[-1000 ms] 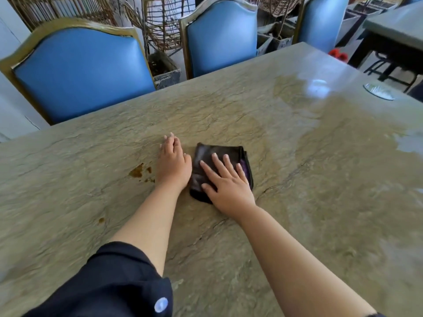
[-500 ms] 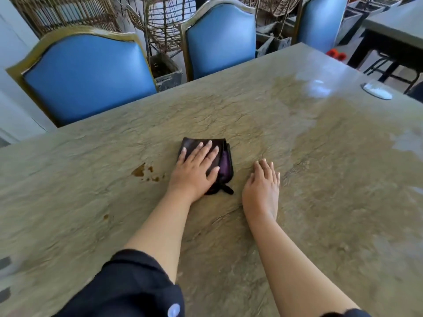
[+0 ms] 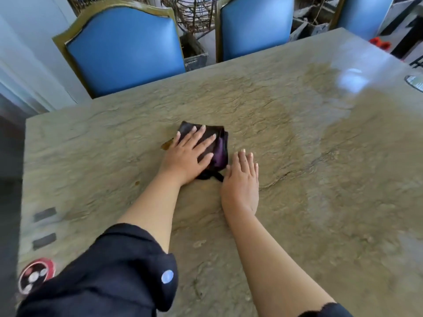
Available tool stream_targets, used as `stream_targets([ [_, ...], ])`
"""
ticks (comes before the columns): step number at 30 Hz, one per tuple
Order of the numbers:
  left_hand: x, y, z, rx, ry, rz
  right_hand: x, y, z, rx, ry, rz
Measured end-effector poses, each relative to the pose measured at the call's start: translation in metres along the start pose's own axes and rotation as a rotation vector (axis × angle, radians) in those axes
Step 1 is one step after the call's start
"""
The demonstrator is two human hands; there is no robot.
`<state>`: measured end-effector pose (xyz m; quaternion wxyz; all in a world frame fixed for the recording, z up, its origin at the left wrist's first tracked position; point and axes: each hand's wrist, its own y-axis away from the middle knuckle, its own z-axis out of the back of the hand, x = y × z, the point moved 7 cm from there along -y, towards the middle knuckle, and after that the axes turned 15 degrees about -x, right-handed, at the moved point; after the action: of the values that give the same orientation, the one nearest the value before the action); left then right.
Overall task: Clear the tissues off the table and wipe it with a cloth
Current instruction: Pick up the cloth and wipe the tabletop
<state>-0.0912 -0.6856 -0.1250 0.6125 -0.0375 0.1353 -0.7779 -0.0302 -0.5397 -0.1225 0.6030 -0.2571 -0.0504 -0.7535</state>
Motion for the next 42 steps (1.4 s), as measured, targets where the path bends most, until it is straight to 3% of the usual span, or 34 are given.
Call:
stream_targets([
  [4, 0.084, 0.009, 0.007, -0.018, -0.1, 0.474, 0.001, -0.003, -0.004, 0.024, 0.039, 0.007],
  [6, 0.087, 0.029, 0.013, -0.017, -0.153, 0.639, 0.004, -0.001, -0.004, 0.037, 0.09, 0.025],
  [8, 0.059, 0.041, 0.014, -0.062, -0.157, 0.573, 0.01, 0.002, -0.005, 0.049, 0.128, 0.041],
  [10, 0.031, 0.043, 0.014, -0.078, -0.113, 0.372, 0.023, 0.005, -0.008, 0.059, 0.123, 0.048],
  [13, 0.051, 0.03, 0.016, -0.006, -0.045, 0.207, 0.052, 0.016, -0.023, 0.091, 0.084, 0.152],
  [18, 0.151, 0.042, 0.022, 0.035, -0.131, 0.555, 0.056, 0.014, -0.031, 0.099, 0.091, 0.191],
  [23, 0.12, 0.098, 0.034, -0.031, -0.142, 0.725, 0.06, 0.016, -0.029, 0.107, 0.094, 0.197],
  [25, 0.071, 0.122, 0.037, -0.049, -0.135, 0.668, 0.061, 0.017, -0.025, 0.1, 0.096, 0.211],
  [27, 0.032, 0.139, 0.039, -0.041, -0.114, 0.496, 0.064, 0.024, -0.019, 0.065, 0.112, 0.265],
  [29, 0.041, 0.142, 0.041, -0.022, -0.069, 0.386, 0.065, 0.035, -0.014, 0.062, 0.106, 0.29],
  [32, 0.106, 0.142, 0.05, -0.079, -0.113, 0.48, 0.057, 0.06, -0.009, 0.128, 0.087, 0.247],
  [36, 0.164, 0.159, 0.054, 0.05, -0.168, 0.74, 0.052, 0.085, -0.003, 0.131, 0.091, 0.282],
  [39, 0.131, 0.173, 0.057, 0.018, -0.185, 0.759, 0.057, 0.082, -0.006, 0.141, 0.087, 0.274],
  [42, 0.057, 0.193, 0.059, -0.045, -0.147, 0.631, 0.06, 0.081, -0.006, 0.145, 0.074, 0.279],
])
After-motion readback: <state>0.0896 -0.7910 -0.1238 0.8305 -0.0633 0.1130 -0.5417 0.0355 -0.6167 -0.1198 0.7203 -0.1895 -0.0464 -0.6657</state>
